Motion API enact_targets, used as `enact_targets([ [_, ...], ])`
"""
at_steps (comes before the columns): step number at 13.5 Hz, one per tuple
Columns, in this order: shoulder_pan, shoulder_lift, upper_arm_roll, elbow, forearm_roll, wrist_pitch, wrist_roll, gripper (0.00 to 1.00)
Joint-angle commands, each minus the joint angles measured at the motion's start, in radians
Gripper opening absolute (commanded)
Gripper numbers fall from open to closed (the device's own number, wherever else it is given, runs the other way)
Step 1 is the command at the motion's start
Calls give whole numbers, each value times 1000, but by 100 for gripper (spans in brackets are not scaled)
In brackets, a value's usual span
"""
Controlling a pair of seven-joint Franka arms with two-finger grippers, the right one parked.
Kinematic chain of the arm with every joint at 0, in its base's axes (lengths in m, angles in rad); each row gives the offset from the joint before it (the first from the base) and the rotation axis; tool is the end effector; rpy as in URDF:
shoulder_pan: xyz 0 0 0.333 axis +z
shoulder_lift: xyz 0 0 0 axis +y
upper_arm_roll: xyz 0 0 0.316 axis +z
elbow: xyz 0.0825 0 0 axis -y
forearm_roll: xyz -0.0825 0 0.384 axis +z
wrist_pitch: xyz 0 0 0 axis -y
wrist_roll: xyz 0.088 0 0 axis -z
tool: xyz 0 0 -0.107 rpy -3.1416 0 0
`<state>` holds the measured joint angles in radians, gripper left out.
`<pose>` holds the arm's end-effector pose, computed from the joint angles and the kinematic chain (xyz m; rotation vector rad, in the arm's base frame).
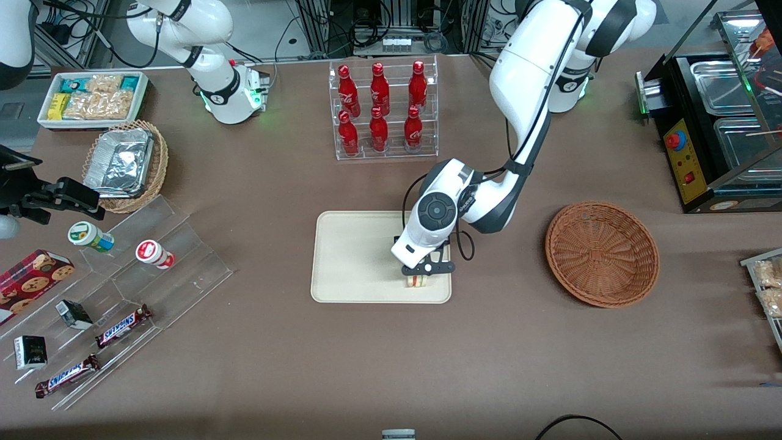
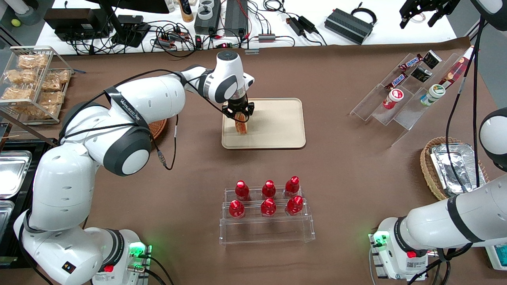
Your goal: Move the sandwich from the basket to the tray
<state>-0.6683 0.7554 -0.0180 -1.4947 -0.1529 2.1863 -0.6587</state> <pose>0.5459 -0.4517 0.2175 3.0675 0.1063 -0.2055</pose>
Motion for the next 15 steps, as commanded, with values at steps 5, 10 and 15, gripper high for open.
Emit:
enact_targets([
  [5, -10, 16, 15, 47, -5, -2, -28, 86],
  [10, 15, -192, 125, 37, 26, -230, -73, 100],
  [15, 125, -361, 225, 24, 30, -391, -55, 100],
])
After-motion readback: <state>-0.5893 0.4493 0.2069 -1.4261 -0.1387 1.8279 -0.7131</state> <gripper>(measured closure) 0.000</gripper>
